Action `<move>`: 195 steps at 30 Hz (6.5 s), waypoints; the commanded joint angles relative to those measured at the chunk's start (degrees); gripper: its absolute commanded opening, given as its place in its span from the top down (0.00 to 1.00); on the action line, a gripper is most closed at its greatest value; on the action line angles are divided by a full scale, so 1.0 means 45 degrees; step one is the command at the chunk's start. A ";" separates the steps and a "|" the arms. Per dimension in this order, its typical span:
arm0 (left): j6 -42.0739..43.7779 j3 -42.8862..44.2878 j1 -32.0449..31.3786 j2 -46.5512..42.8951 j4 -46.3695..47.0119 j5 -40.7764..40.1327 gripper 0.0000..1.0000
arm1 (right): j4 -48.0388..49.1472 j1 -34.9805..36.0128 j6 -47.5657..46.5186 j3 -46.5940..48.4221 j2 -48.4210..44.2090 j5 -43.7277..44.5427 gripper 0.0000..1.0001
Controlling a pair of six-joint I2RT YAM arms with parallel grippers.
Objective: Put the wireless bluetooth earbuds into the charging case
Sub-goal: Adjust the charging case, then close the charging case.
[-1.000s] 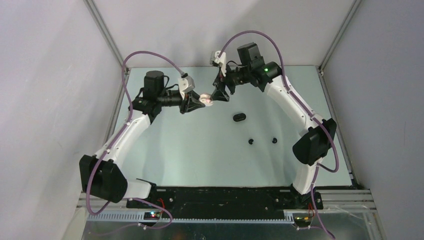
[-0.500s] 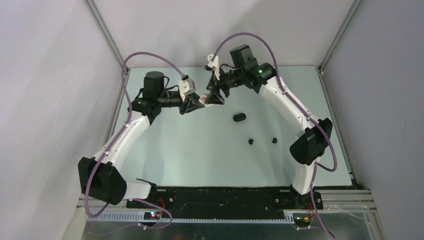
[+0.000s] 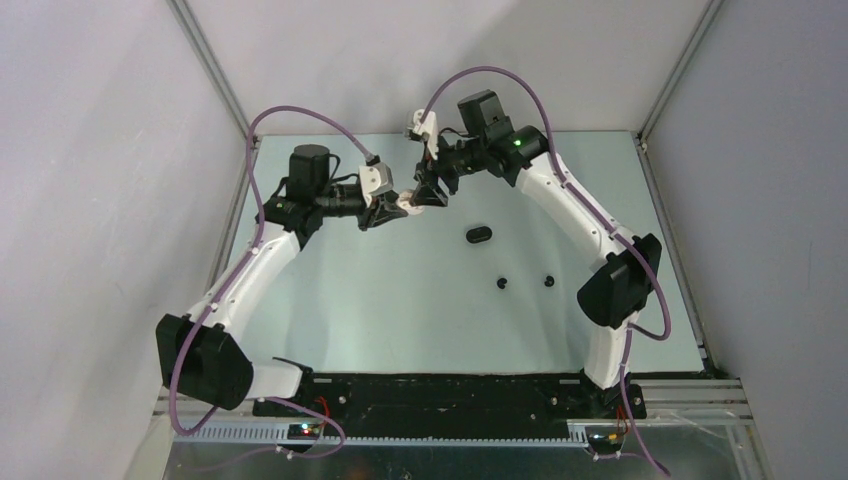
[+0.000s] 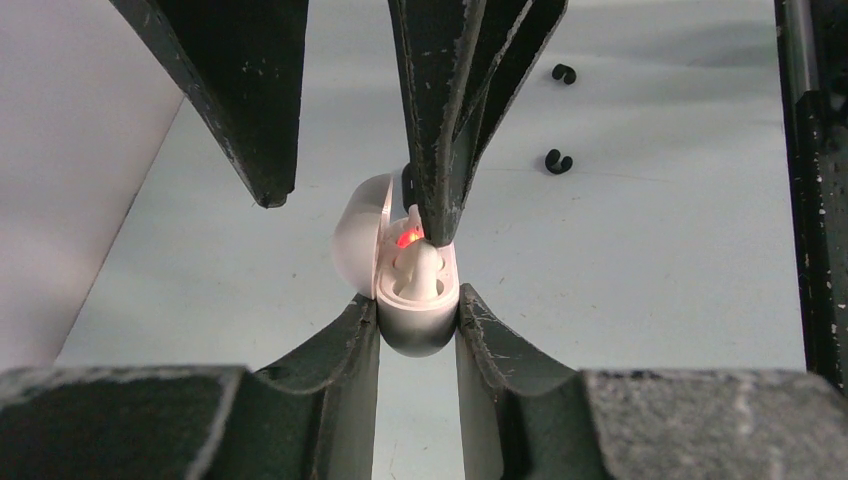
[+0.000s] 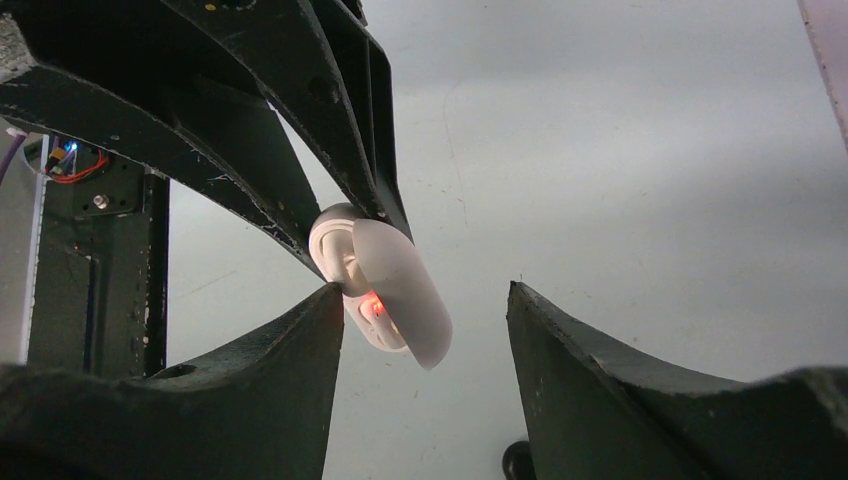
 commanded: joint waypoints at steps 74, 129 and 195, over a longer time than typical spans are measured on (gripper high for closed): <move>0.0146 0.0452 -0.0201 -0.0128 -0.0273 0.0049 1.00 | 0.0925 0.0543 0.0198 0.0411 0.0426 0.1731 0.50; -0.1132 0.1201 0.0682 0.0401 -0.0260 0.1433 1.00 | 0.1396 -0.0109 -0.2626 -0.2516 -0.1639 -0.0614 0.21; 0.3435 -0.0922 -0.0047 -0.1936 0.0321 0.0583 1.00 | 0.1969 -0.0349 -0.1252 -0.0276 -0.0768 0.0140 0.25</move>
